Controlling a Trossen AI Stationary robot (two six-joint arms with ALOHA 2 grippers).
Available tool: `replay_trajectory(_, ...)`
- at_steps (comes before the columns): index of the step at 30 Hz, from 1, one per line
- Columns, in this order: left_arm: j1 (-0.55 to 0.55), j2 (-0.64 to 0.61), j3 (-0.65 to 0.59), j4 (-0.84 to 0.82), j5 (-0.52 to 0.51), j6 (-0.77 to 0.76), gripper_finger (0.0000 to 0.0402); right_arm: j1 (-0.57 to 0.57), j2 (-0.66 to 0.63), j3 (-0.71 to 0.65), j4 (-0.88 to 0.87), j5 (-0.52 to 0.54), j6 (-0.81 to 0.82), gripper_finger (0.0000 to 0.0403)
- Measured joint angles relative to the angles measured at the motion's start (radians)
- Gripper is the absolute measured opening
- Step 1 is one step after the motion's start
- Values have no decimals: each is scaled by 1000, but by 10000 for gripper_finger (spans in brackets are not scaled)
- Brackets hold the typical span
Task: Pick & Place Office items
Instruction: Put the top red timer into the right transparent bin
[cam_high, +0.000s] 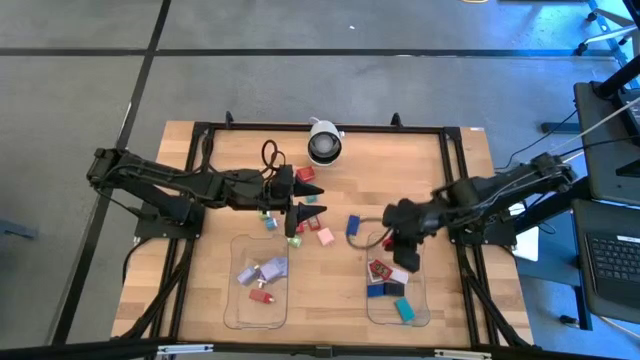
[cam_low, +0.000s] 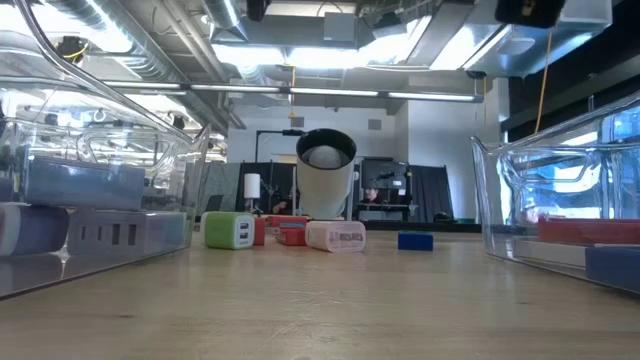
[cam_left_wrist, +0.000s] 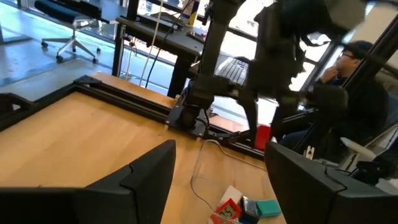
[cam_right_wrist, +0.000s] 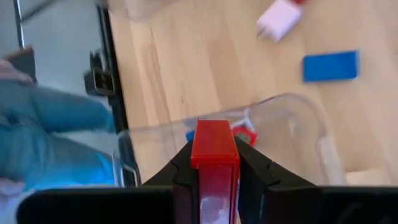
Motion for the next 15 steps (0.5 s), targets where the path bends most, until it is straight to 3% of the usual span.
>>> replay_trajectory(6, 4, 0, 0, 0, 1, 9, 240, 30, 69, -17, -7, -17, -13, 67)
replay_trajectory(11, 3, 0, 0, -34, 2, 9, 241, 50, 72, -177, 75, -65, 58, 68)
replay_trajectory(15, 3, 0, 0, -60, 2, -5, 240, 58, 72, -299, 244, -114, 152, 67)
